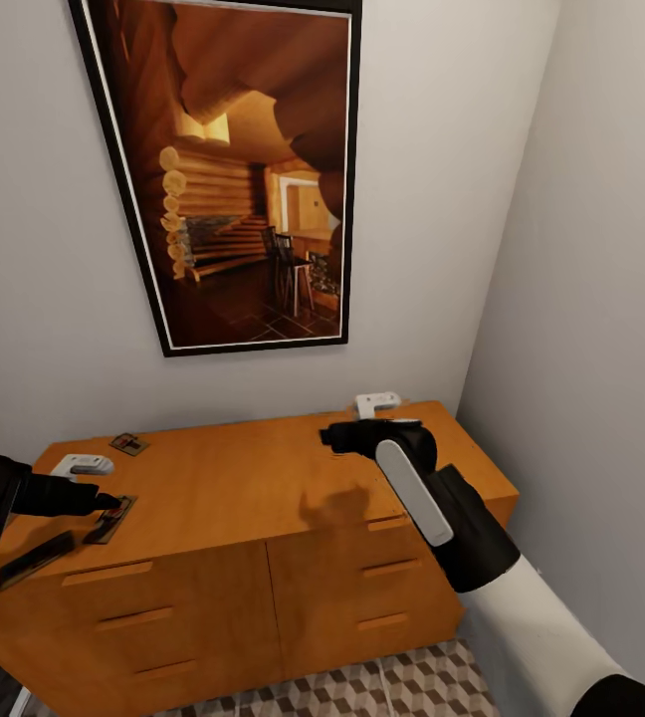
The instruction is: Take the four mousetraps from the cabinet in the bathroom and place them on the bathroom floor. Make sure all four end up on the same floor surface, and ensure that at least two of them are either under or directly next to the same bathroom sink.
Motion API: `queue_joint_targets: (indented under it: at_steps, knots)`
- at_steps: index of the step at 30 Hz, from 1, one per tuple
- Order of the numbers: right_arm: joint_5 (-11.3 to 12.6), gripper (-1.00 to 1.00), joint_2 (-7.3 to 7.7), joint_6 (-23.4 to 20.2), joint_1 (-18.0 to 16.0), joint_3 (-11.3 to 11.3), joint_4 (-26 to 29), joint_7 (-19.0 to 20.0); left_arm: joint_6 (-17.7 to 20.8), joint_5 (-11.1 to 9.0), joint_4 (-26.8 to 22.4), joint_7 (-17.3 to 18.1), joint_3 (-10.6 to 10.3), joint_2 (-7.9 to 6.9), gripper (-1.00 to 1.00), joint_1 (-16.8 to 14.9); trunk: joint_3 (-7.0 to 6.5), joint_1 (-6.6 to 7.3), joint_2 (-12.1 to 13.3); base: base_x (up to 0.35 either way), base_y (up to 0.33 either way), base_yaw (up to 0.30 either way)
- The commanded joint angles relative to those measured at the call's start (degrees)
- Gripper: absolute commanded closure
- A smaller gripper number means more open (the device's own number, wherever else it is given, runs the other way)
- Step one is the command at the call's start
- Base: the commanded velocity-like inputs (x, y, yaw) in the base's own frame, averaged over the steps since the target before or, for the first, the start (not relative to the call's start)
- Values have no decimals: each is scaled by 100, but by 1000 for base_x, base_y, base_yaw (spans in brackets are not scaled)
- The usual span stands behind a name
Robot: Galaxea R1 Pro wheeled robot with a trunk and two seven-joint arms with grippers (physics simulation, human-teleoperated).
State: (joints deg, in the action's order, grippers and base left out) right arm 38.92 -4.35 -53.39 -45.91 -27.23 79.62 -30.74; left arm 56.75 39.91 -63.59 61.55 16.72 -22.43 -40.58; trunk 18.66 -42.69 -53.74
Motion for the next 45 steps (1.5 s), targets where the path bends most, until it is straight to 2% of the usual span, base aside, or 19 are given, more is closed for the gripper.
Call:
queue_joint_targets:
  at_steps: [1, 3, 5, 8, 12, 15, 16, 19, 22, 27, 31, 40, 45]
  knots:
    - [94, -100, 44, -10, -6, 110, 65, 106, 34, 52, -4, 59, 5, 5, -100, -7, 8, -1, -6, 0, 0, 0]
    - [182, -100, 150, -15, 0, 378, 164, 553, 32, 52, -1, 59, 6, 15, -100, -5, 8, -1, -6, 0, 0, 0]
    - [302, -100, 276, -27, 9, 689, 228, 1163, 31, 52, 1, 59, 6, 25, -100, -4, 8, -1, -6, 0, 0, 0]
    - [493, -100, 522, -45, 37, 1167, 270, 2298, 30, 52, 3, 59, 5, 35, -100, -3, 8, -1, -6, 0, 0, 0]
    - [660, -100, 948, -59, 167, 1700, 251, 3946, 30, 52, 4, 59, 6, 42, -100, -7, 8, -1, -6, 0, 0, 0]
    - [719, -100, 1261, -74, 292, 1974, 232, 5107, 29, 52, 5, 59, 6, 44, -100, -5, 8, -1, -6, 0, 0, 0]
    - [744, -100, 1436, -83, 354, 2092, 224, 5775, 29, 52, 2, 59, 5, 45, -100, -5, 8, -1, -6, 0, 0, 0]
    - [763, -100, 1626, -94, 410, 2194, 214, 6506, 29, 52, -1, 59, 6, 45, -100, -7, 8, -1, -6, 0, 0, 0]
    - [773, -100, 1727, -117, 442, 2247, 207, 6894, 31, 52, -2, 59, 3, 46, -100, -8, 8, -1, -6, 0, 0, 0]
    - [775, -100, 1788, -143, 466, 2284, 144, 7163, 31, 52, -3, 59, 6, 46, -100, -5, 8, -1, -6, 0, 0, 0]
    - [766, -100, 1800, -150, 472, 2294, 88, 7240, 30, 52, -4, 59, 6, 44, -100, -5, 8, -1, -6, 0, 0, 0]
    - [758, -100, 1805, -154, 477, 2301, 49, 7287, 29, 60, 5, 53, 21, 38, -100, -5, 169, -199, -367, 0, 0, 0]
    - [757, -100, 1806, -154, 477, 2301, 46, 7290, 25, 61, 1, 51, 23, 36, -100, -6, 169, -199, -367, 0, 0, 0]
